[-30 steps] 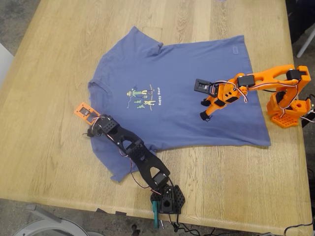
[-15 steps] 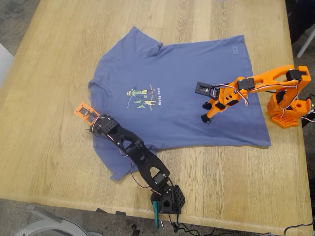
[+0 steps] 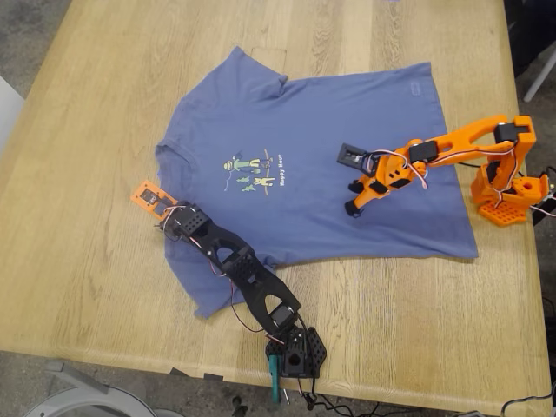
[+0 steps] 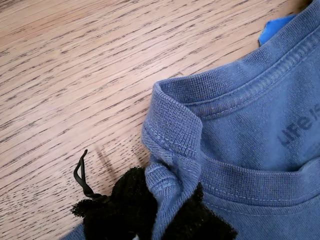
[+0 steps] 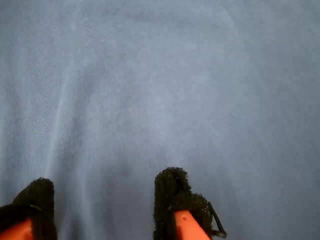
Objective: Fold a T-shirt
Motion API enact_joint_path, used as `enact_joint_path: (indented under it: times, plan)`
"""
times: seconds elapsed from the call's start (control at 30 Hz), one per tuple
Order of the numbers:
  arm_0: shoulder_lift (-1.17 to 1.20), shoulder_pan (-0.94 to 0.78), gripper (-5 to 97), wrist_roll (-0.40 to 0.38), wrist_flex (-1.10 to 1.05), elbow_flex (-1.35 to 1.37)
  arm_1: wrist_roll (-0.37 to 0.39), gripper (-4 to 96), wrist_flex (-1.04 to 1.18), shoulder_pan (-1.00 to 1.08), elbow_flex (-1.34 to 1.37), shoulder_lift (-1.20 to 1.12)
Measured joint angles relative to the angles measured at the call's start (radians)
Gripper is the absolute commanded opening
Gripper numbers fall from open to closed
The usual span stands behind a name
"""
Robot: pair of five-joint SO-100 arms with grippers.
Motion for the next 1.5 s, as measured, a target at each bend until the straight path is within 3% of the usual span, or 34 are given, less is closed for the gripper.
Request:
enact_joint_path:
  times: [0.2, 0.63, 1.17, 1.5]
  plan:
    - [-0.003, 0.005, 0, 0.000, -0.005, 0.002, -0.009, 33.2, -0.005, -0.002, -0.146, -0.129]
    - [-0.006, 0.008, 0, -0.006, -0.009, -0.005, 0.029, 33.3, -0.130, -0.032, -0.146, -0.255]
    - [0.046, 0.017, 0, -0.006, 0.011, -0.005, 0.202, 33.5, -0.199, -0.124, -0.195, -0.414]
    - [0.075, 0.040, 0, -0.006, 0.021, -0.005, 0.219, 34.1, -0.055, -0.179, -0.336, -0.508]
